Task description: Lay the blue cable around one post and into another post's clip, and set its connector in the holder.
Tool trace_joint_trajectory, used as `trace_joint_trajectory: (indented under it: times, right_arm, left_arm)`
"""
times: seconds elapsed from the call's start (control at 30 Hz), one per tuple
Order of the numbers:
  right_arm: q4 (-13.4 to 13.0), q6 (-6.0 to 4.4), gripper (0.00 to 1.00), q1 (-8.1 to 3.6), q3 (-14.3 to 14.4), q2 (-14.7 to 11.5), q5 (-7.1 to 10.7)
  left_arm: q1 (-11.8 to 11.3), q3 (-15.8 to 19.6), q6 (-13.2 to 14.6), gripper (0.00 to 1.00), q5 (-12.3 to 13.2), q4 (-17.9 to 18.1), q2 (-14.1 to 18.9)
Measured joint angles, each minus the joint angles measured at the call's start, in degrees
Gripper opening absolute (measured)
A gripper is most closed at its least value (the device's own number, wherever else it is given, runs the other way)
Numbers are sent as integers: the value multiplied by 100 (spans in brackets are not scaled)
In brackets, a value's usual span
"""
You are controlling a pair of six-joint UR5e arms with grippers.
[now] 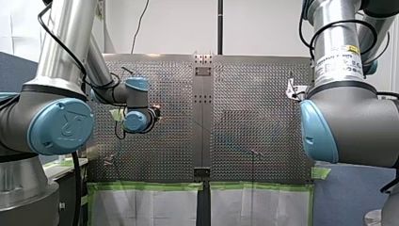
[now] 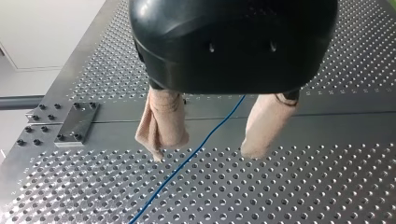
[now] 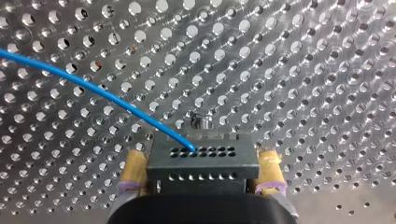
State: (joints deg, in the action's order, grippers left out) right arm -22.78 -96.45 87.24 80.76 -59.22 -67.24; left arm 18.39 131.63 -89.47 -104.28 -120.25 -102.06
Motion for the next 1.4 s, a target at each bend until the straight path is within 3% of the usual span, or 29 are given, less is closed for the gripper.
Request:
trace_joint_trajectory:
  times: [0.8, 1.4]
  right_arm:
    - [1, 1, 100, 1, 5, 1, -259]
    - [10, 28, 100, 8, 6, 1, -607]
  left_arm:
    - [-82, 89, -53, 87, 86, 98, 1]
    - [-131, 89, -53, 87, 116, 98, 1]
